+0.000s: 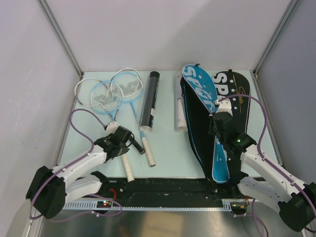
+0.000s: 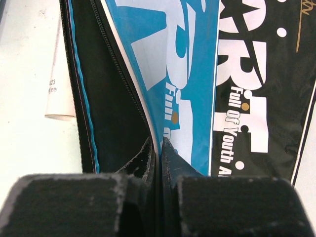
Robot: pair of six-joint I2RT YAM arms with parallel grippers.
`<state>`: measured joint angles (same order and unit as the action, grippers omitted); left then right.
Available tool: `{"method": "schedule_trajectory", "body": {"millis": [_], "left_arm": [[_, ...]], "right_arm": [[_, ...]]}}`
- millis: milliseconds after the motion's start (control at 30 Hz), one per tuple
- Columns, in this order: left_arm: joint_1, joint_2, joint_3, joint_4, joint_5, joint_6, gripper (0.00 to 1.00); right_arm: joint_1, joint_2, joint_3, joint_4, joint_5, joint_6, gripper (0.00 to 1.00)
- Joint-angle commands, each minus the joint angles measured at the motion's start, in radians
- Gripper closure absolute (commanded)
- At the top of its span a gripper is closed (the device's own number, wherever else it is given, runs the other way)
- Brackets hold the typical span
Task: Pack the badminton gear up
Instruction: Pick up the racket from the center of the board.
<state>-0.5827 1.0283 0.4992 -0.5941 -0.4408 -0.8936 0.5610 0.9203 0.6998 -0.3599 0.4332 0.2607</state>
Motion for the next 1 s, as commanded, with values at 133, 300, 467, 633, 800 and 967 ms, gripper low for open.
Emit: {"method": "schedule_trajectory", "body": {"millis": [133,300,467,633,800,967], "left_arm": [[0.018,0.078,0.014,0.066,-0.013,-0.031,0.55],[0.044,0.125,0.034,0.085,-0.003,-0.020,0.45],[0.057,0.170,0.063,0.094,-0.014,-0.006,0.45],[0.073,0.212,0.102,0.104,-0.052,0.021,0.48],[0.115,0.246,0.122,0.127,-0.053,0.048,0.53],[0.139,0.257,0.127,0.153,-0.055,0.065,0.58]], "right_arm": [[0.000,-0.015,0.018,0.066,0.035,-0.003,1.00],[-0.005,-0.020,0.015,0.068,0.034,-0.010,1.00],[-0.012,-0.027,0.013,0.070,0.033,-0.015,1.00],[-0.016,-0.027,0.012,0.071,0.026,-0.016,1.00],[-0.020,-0.034,0.011,0.066,0.027,-0.021,1.00],[-0.025,-0.040,0.006,0.070,0.022,-0.021,1.00]]}}
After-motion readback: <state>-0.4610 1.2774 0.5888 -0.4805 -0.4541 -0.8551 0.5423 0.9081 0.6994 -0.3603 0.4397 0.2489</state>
